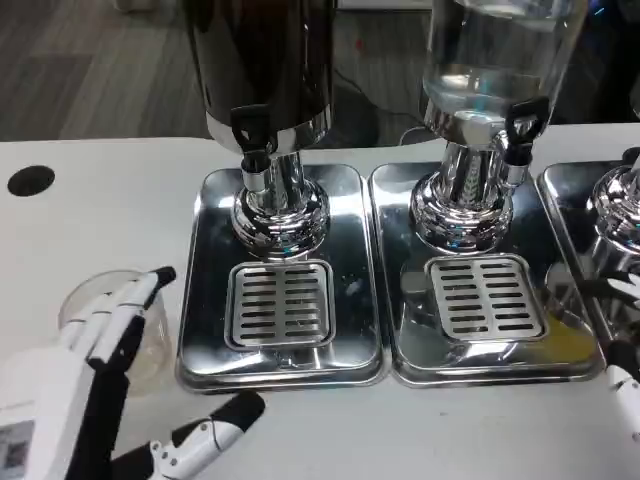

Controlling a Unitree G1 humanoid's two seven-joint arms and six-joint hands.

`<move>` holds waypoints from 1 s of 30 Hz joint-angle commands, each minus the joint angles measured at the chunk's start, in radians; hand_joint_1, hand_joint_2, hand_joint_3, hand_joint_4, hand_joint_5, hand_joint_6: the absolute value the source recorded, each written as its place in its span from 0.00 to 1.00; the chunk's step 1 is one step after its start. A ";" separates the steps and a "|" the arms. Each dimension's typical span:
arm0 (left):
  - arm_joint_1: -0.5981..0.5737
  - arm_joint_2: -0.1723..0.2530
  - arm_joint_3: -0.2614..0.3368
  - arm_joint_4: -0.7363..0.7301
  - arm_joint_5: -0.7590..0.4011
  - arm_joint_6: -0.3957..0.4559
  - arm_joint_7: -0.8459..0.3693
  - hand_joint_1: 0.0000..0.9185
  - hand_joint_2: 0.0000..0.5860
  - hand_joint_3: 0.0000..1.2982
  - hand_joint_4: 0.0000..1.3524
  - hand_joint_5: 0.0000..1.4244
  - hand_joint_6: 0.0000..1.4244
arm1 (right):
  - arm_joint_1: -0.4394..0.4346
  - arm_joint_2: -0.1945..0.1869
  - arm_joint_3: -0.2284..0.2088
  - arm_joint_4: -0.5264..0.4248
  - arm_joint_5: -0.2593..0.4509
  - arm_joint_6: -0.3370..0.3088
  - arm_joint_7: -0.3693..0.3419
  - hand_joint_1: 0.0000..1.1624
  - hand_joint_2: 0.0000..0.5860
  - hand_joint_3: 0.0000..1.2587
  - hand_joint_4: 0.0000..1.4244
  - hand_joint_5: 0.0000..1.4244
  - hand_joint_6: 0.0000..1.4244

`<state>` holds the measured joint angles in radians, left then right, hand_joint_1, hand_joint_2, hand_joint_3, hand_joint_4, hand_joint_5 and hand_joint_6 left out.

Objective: Grasp the cup under the faucet to collect the drink, then remove the cup.

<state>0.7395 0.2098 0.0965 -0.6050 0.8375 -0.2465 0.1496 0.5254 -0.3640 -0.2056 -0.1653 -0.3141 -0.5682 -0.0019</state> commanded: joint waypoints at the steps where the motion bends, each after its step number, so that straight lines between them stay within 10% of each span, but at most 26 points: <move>1: -0.037 0.010 0.046 0.021 -0.031 0.044 -0.017 0.00 0.13 0.12 0.04 0.12 0.28 | 0.016 0.004 -0.004 0.008 0.014 -0.029 -0.001 0.43 0.93 0.23 0.11 0.07 0.00; 17: -0.258 0.050 0.123 0.123 -0.045 0.301 -0.120 0.00 0.10 0.13 0.04 0.16 0.31 | 0.059 -0.014 -0.021 0.059 0.058 -0.109 0.015 0.43 0.93 0.23 0.12 0.07 0.00; 30: -0.473 0.107 -0.042 0.270 0.138 0.508 -0.163 0.14 0.07 0.08 0.03 0.25 0.44 | 0.121 -0.030 -0.057 0.098 0.118 -0.192 0.048 0.43 0.93 0.24 0.12 0.07 0.00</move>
<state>0.2933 0.3002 0.0947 -0.3557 0.9237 0.2284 0.0092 0.6350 -0.3837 -0.2429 -0.0854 -0.2257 -0.7344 0.0353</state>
